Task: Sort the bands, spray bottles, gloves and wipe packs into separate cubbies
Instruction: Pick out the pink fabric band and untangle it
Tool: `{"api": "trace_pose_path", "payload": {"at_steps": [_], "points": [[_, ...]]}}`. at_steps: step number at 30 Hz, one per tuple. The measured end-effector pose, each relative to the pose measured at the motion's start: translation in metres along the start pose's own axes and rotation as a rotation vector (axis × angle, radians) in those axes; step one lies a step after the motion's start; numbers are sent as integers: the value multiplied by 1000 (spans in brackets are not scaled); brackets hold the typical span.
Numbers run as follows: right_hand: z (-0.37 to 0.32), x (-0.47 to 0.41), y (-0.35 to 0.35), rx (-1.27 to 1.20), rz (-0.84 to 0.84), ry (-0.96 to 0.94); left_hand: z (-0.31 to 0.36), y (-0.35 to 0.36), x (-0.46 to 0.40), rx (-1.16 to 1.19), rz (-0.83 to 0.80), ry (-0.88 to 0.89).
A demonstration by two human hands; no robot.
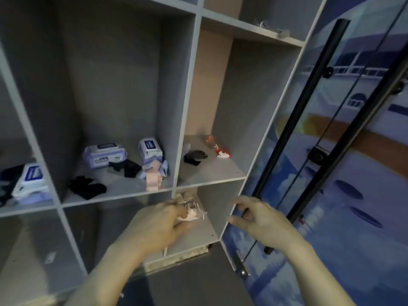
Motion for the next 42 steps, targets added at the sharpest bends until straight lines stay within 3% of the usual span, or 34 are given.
{"api": "trace_pose_path", "payload": {"at_steps": [13, 17, 21, 27, 33, 36, 39, 42], "points": [[205, -204, -26, -138, 73, 165, 48, 33, -301, 86, -131, 74], [258, -283, -16, -157, 81, 73, 36, 51, -387, 205, -68, -24], [316, -373, 24, -88, -76, 18, 9, 74, -445, 202, -13, -150], [397, -474, 88, 144, -287, -18, -17, 115, -490, 243, -91, -339], [414, -530, 111, 397, -396, -161, -28, 127, -509, 256, -94, -476], [428, -540, 128, 448, -443, -106, -31, 127, -514, 305, -60, -502], [442, -542, 133, 430, -421, -14, -31, 127, -519, 287, -33, -520], [431, -537, 123, 395, -303, -127, -31, 134, -526, 202, -43, -528]]}}
Point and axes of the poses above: each hand's wrist, its own x-axis away from the middle knuckle, its own y-axis out of the palm, z = x × y, the point moved 8 cm from there along -x, towards the middle knuckle, and after that the axes turned 15 degrees about -y, right-handed, at the moved point
